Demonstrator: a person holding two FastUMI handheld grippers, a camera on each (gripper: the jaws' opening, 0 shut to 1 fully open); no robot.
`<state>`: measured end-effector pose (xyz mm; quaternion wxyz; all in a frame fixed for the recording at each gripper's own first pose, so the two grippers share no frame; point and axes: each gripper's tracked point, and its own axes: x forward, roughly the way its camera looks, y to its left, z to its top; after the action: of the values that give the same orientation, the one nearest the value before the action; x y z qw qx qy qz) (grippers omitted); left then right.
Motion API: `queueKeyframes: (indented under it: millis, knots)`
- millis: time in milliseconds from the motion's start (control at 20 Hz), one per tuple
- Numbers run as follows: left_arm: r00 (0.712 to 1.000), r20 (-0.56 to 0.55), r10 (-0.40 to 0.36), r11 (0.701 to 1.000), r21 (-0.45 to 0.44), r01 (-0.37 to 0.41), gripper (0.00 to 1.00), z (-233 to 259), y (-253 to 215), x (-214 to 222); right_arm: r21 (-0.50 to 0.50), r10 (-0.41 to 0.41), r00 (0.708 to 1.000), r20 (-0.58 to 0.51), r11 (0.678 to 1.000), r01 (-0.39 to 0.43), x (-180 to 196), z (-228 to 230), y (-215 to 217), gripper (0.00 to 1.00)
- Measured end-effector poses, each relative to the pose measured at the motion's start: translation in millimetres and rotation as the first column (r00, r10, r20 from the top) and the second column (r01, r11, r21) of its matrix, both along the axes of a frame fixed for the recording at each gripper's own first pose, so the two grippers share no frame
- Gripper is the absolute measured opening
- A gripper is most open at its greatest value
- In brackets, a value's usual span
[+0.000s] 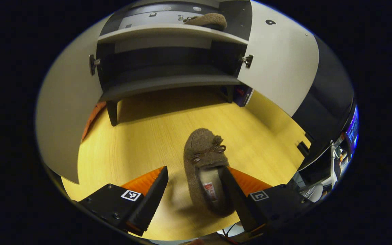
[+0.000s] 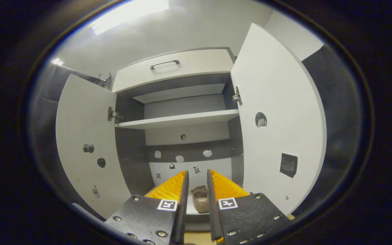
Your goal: Grab one shoe with the right hand and put it into the shoe cabinet, grab the other shoe with the left hand and put it into the shoe cabinet; then close the right door with the right hand and the left door with the left hand.
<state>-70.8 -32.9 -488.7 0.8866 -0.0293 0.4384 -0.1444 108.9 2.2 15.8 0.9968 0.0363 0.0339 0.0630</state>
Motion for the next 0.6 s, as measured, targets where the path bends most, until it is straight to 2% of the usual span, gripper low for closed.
queueKeyframes:
  millis: [100, 300, 350, 400, 450, 500, 600]
  knots:
    - [1.000, -0.026, 0.004, 1.000, 0.008, -0.004, 1.00, -19.3, 1.8, 3.9, -0.004, -0.001, 1.000, -0.001, 1.000, 0.001, -4.7, 2.1, -0.7, 0.29]
    - [0.999, -0.032, 0.003, 1.000, 0.021, -0.002, 0.88, -41.6, 3.7, 18.3, -0.050, -0.013, 1.000, 0.003, 0.999, 0.013, -15.9, 7.1, -8.9, 0.29]
    - [0.999, -0.034, 0.007, 1.000, 0.022, -0.006, 0.81, -47.3, 2.2, 23.4, -0.053, -0.016, 1.000, 0.001, 0.998, 0.016, -19.5, 8.3, -10.5, 0.29]
    - [0.999, -0.045, 0.017, 0.999, 0.028, -0.016, 0.83, -50.4, 5.0, 26.4, -0.054, -0.018, 1.000, -0.002, 0.998, 0.018, -20.7, 7.4, -11.9, 0.29]
    - [0.998, -0.063, 0.022, 1.000, 0.005, -0.021, 0.64, -55.2, 0.7, 28.5, -0.054, -0.021, 1.000, -0.004, 0.998, 0.021, -23.2, 8.3, -13.8, 0.29]
    - [0.996, -0.079, 0.031, 0.999, -0.032, -0.033, 0.58, -56.4, -7.0, 31.1, -0.055, -0.023, 1.000, -0.004, 0.998, 0.023, -24.4, 9.4, -15.8, 0.29]
    - [0.994, -0.085, 0.065, 0.997, -0.036, -0.069, 0.31, -57.1, -6.6, 33.5, -0.063, -0.028, 1.000, -0.007, 0.998, 0.028, -24.9, 8.1, -18.6, 0.29]
